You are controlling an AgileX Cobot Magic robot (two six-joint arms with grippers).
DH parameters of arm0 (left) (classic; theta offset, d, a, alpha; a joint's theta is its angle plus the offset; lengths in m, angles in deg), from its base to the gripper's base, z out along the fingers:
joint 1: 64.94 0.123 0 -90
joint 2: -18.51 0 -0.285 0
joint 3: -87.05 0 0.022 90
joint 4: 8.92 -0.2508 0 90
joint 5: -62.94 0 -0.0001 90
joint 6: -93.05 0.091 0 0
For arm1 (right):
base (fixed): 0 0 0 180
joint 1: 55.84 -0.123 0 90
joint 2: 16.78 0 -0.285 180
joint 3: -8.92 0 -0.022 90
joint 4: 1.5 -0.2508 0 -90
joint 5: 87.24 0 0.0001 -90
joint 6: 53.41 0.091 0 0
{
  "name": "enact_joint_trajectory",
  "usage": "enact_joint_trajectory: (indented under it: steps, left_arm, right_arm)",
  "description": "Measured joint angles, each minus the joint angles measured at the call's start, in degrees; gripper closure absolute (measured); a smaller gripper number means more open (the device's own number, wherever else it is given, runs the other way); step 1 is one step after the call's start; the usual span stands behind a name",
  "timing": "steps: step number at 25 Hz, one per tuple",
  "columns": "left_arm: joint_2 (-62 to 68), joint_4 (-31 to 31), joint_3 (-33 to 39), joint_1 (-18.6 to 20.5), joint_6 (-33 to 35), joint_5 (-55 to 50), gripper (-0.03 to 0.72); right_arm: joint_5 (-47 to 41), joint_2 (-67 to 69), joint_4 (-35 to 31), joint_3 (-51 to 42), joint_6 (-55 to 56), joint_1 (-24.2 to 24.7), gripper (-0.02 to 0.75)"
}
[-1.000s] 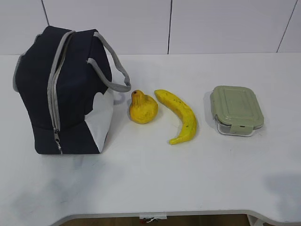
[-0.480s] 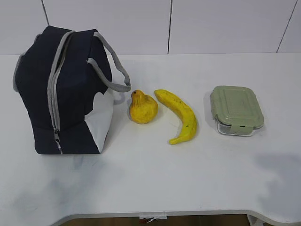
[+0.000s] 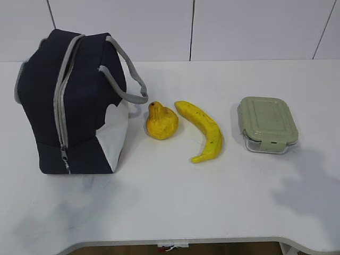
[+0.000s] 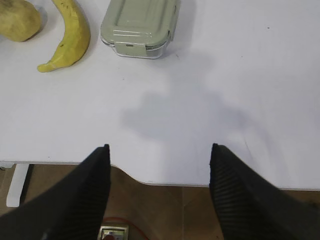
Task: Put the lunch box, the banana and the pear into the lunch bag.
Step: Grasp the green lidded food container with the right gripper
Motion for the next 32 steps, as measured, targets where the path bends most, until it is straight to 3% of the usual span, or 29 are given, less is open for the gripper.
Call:
enact_joint_trajectory:
  steps: [8, 20, 32]
  left_arm:
    - [0.0, 0.0, 0.0, 0.0, 0.0, 0.0, 0.414]
    - [0.0, 0.0, 0.0, 0.0, 0.0, 0.0, 0.44]
    - [0.0, 0.0, 0.0, 0.0, 0.0, 0.0, 0.45]
  right_arm:
    - [6.8, 11.7, -3.9, 0.0, -1.7, 0.0, 0.237]
    - [12.0, 32.3, -23.0, 5.5, -20.9, 0.0, 0.248]
    - [10.1, 52.3, -26.6, 19.4, -24.1, 0.0, 0.249]
